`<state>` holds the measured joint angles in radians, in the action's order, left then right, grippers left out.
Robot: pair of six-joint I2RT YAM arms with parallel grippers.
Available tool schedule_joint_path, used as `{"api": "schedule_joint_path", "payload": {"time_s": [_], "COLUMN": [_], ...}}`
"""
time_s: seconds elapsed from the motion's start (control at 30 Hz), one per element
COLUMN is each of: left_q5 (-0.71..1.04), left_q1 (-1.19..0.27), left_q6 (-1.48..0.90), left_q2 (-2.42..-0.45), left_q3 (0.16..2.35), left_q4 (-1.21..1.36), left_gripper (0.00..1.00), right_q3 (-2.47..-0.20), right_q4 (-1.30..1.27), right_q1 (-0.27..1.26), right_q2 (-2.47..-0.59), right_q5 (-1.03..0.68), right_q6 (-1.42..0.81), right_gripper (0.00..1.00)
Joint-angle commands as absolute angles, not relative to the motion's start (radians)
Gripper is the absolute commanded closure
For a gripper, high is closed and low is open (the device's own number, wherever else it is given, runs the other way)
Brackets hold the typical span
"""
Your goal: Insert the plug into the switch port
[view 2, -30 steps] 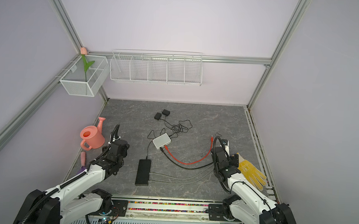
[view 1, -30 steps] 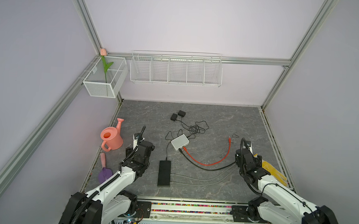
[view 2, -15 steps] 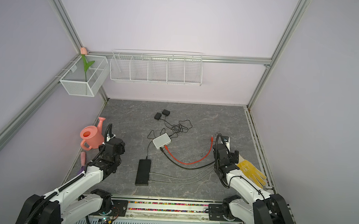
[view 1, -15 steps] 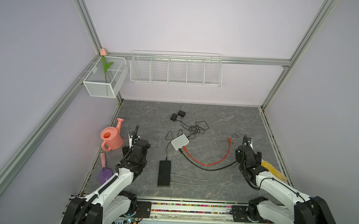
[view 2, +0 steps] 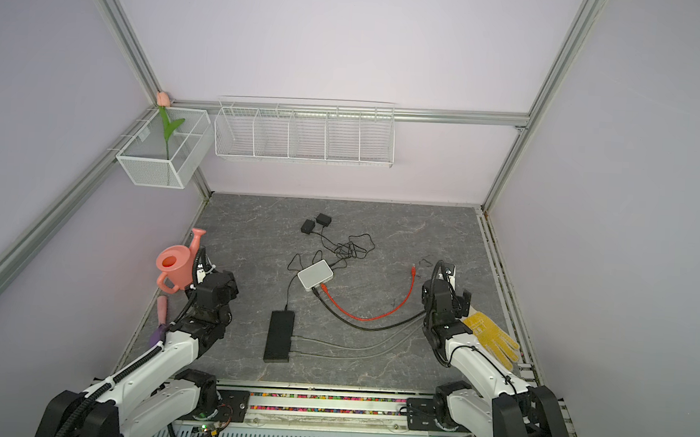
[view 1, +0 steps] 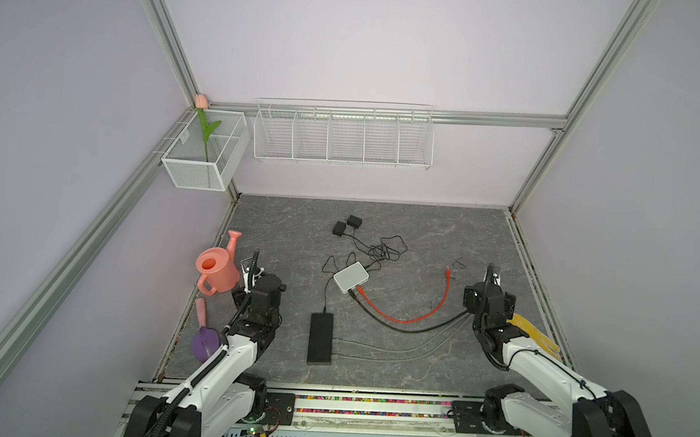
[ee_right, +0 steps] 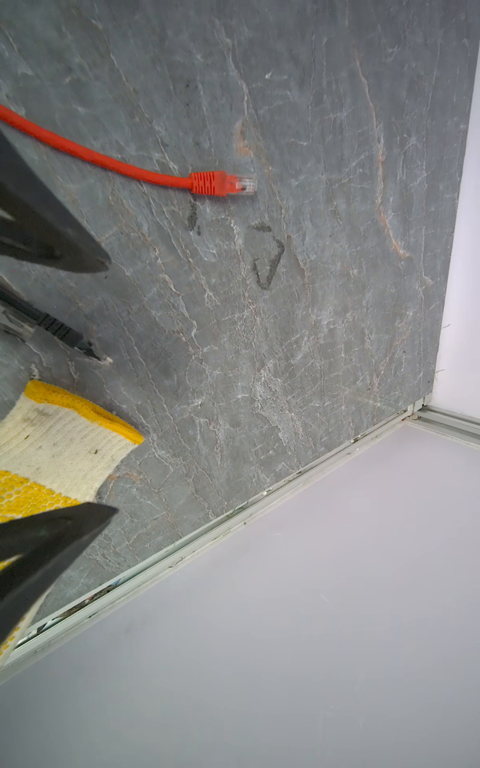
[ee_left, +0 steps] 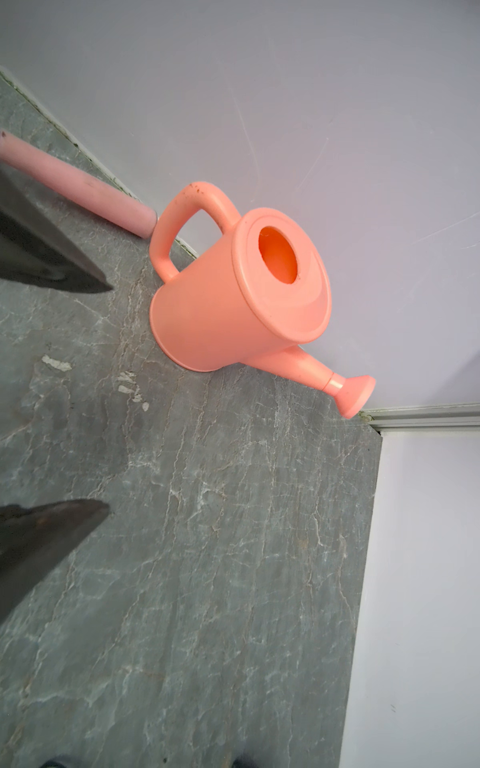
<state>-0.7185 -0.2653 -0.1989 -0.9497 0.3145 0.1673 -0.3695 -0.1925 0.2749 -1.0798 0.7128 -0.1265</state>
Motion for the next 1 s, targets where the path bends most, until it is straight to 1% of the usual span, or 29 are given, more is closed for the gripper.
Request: {"api": "schedule_joint_path", "payload": {"time_s": [0.0, 0.13, 0.27, 0.47, 0.73, 0.97], "left_q5": [-0.744, -0.728, -0.705, -0.698, -0.728, -0.69], "left_q1": [-0.252, -0.241, -0.236, -0.227, -0.218, -0.207], "left_q6": [-0.185, -0.183, -0.18, -0.167, -0.131, -0.119], "left_q2": [-0.944, -0.954, -0.956, -1.016, -1.107, -1.178], "left_q3": [0.29, 0.287, 0.255, 0.259, 0.245, 0.22], "left_q4": [0.243, 0.272, 0.375, 0.451, 0.634, 0.795], "left_gripper": [0.22, 0.22, 0.22, 0.22, 0.21, 0.21], "right_q3": [-0.356, -0.335, -0.312, -0.262, -0.253, -0.253], "right_q4": [-0.251, -0.33, -0.396, -0.56, -0.766, -0.969], "right_q1": [0.268, 0.264, 0.262, 0.261, 0.257, 0.238], "right_q2": [-1.091, -1.096, -1.091, -1.1, -1.213, -1.336], "right_q5": [0.71, 0.717, 0.716, 0.688, 0.653, 0.632], "right_q6": [-0.113, -0.08, -0.056, -0.007, 0.048, 0.083], "right_gripper": [0.11, 0.11, 0.11, 0.11, 0.11, 0.11]}}
